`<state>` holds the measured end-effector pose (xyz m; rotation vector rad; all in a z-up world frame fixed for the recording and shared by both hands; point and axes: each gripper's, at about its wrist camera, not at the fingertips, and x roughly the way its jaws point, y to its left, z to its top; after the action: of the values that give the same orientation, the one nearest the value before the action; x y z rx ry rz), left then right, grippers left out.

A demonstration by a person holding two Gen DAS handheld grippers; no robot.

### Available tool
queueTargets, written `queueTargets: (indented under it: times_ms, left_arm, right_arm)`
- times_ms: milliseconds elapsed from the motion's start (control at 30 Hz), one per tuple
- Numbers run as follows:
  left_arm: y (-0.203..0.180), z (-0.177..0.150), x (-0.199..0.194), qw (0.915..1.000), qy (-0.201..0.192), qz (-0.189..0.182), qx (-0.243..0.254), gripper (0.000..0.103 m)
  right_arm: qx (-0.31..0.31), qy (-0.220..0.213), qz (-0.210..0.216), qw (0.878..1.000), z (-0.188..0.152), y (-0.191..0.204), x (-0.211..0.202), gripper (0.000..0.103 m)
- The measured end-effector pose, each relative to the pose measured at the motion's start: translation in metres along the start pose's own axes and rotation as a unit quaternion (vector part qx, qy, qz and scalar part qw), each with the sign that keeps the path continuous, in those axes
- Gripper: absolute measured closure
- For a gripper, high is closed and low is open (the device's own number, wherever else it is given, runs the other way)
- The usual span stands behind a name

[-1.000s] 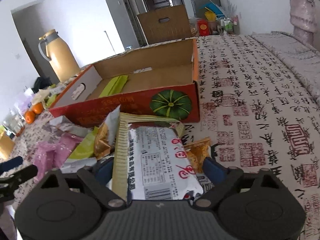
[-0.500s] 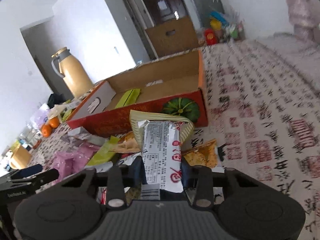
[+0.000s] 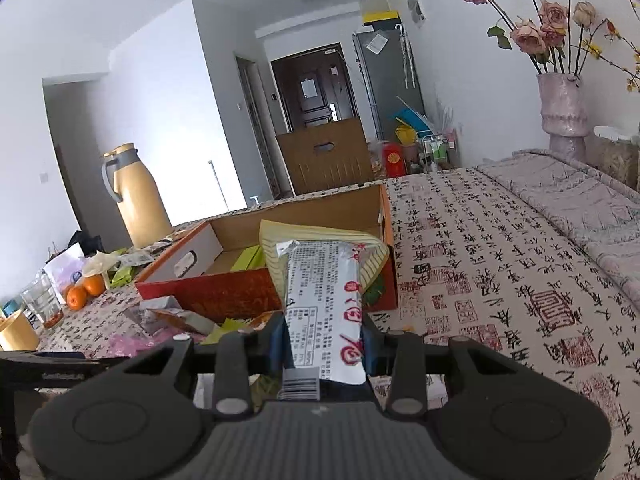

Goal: Organize snacks
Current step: 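Grasp the white packet with red print with the right tool, then grasp the pink packet with the left tool while the right tool holds the white packet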

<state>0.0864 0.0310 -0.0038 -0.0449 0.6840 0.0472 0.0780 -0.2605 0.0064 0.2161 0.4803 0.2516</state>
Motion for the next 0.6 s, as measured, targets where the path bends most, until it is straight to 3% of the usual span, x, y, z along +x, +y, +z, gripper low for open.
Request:
queueTargets:
  times_ms: [133,533,600]
  left_arm:
    - [-0.002,-0.001,0.005,1.0,0.007,0.0,-0.004,0.002]
    - [-0.002,-0.004,0.018,0.9988,0.043,-0.013,-0.018,0.037]
    - [-0.001,-0.005,0.018,0.9986,0.045,-0.016,-0.023,0.038]
  right_arm:
    - [0.004,0.001,-0.003,1.0,-0.004,0.0,-0.001,0.066]
    - [0.016,0.001,-0.009,1.0,-0.009,-0.002,-0.001,0.066]
    - [0.017,0.001,-0.009,1.0,-0.009,-0.002,-0.002,0.066]
